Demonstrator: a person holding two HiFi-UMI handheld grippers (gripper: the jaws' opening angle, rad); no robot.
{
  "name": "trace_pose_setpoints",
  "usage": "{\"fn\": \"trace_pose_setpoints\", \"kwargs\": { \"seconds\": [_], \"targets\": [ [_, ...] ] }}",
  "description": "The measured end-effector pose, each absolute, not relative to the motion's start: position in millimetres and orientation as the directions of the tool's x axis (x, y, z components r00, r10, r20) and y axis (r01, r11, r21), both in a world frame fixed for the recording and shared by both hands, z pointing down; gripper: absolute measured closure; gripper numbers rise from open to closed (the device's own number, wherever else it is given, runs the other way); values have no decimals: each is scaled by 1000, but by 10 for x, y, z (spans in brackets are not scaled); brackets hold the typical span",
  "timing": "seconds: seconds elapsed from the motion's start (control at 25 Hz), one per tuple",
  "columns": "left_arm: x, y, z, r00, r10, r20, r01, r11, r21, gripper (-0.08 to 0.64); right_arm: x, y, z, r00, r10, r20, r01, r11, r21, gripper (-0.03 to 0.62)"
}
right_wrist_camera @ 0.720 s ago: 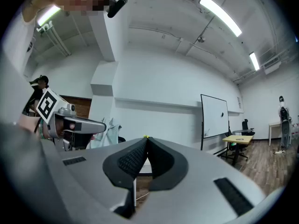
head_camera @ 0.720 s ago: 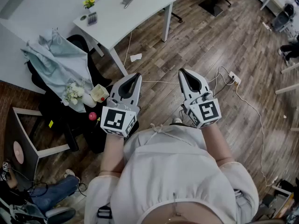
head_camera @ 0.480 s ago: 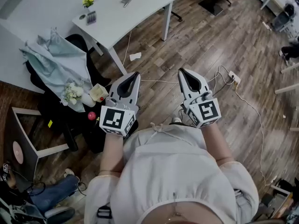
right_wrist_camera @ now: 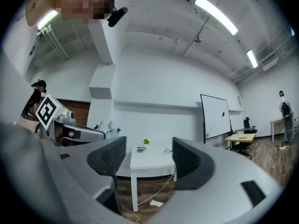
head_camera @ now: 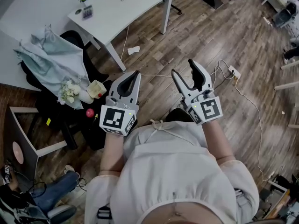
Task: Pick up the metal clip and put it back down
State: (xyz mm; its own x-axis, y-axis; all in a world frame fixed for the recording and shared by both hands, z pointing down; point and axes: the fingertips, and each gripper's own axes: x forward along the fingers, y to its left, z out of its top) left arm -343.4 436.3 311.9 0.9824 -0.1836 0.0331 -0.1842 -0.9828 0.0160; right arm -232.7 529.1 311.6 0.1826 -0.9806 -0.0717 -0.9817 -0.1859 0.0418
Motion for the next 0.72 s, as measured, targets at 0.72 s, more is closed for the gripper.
{"fn": "trace_pose_setpoints", "kwargs": {
  "seconds": [0.72],
  "targets": [
    [-2322, 3395, 3365, 875, -478, 75, -481, -876, 27, 541, -497, 4244, 3332, 88, -995, -45, -996, -87, -34, 114]
  ]
}}
